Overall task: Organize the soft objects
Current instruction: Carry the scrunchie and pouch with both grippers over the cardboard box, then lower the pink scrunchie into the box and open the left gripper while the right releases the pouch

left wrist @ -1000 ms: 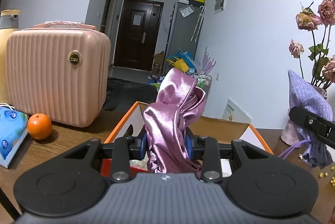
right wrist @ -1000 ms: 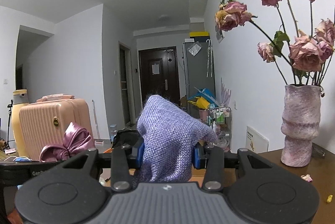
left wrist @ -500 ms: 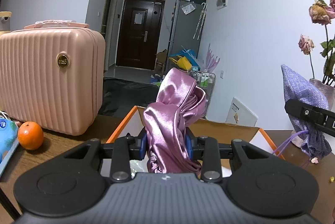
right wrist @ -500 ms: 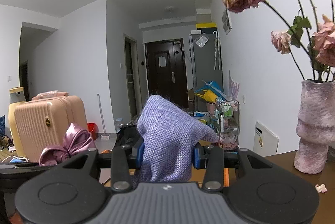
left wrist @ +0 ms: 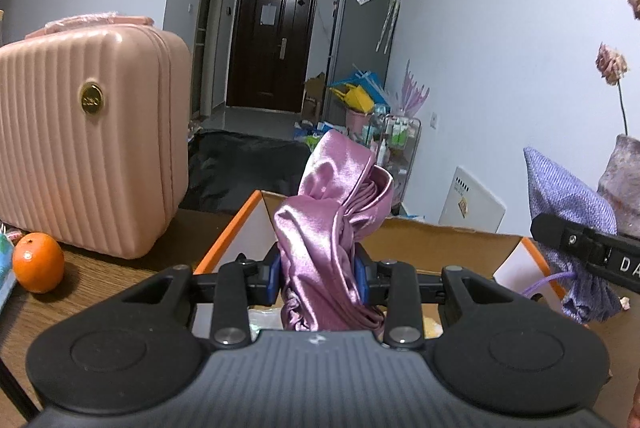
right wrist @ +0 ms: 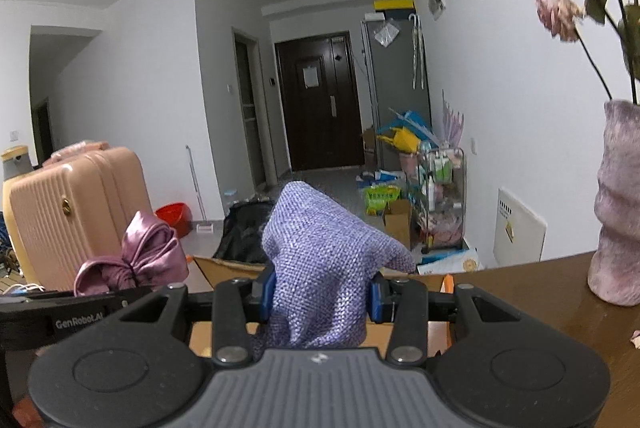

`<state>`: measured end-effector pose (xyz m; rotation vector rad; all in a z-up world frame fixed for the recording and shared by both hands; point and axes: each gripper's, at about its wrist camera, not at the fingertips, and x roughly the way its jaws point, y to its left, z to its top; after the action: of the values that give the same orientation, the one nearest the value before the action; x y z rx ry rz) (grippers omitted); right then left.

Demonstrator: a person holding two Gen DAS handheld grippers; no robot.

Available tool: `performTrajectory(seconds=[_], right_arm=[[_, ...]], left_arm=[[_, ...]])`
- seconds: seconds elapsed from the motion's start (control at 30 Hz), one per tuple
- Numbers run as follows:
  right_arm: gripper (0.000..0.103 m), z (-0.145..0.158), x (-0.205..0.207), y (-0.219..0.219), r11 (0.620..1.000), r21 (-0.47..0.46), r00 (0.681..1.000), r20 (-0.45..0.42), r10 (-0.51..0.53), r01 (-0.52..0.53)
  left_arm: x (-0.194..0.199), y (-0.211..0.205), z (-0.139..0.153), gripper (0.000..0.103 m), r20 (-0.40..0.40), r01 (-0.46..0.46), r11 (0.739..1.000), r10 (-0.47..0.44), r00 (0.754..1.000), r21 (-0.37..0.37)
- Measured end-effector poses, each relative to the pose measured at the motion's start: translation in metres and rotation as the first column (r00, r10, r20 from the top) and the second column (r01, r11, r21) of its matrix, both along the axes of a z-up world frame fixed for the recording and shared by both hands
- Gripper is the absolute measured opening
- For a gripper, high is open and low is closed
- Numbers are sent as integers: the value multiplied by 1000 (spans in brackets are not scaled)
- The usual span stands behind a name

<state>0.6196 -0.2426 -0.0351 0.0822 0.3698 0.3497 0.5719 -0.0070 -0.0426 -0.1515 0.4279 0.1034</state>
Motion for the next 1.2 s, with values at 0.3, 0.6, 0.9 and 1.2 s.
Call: performTrajectory(seconds=[0.3,0.6,0.9,1.2], right_arm=[[41,-28,15,9,1000,-29,998,-65,2,-4],[42,-33,19,11,999,-36,994,-109,0,-4],[43,-35,21,16,999,-53,991,-133,-3,-4],[57,-34,22,19,998,-65,990,-140,-18,9]], left_arm=[[16,-1,-12,35,-39,-9,999,11,999,33],[26,-8,-26,35,-88,10,998,-4,996,66],[25,-13,-29,35,-79,19,997,-13,997,77],[18,-10,-28,48,-41,26,998,-24,999,57]])
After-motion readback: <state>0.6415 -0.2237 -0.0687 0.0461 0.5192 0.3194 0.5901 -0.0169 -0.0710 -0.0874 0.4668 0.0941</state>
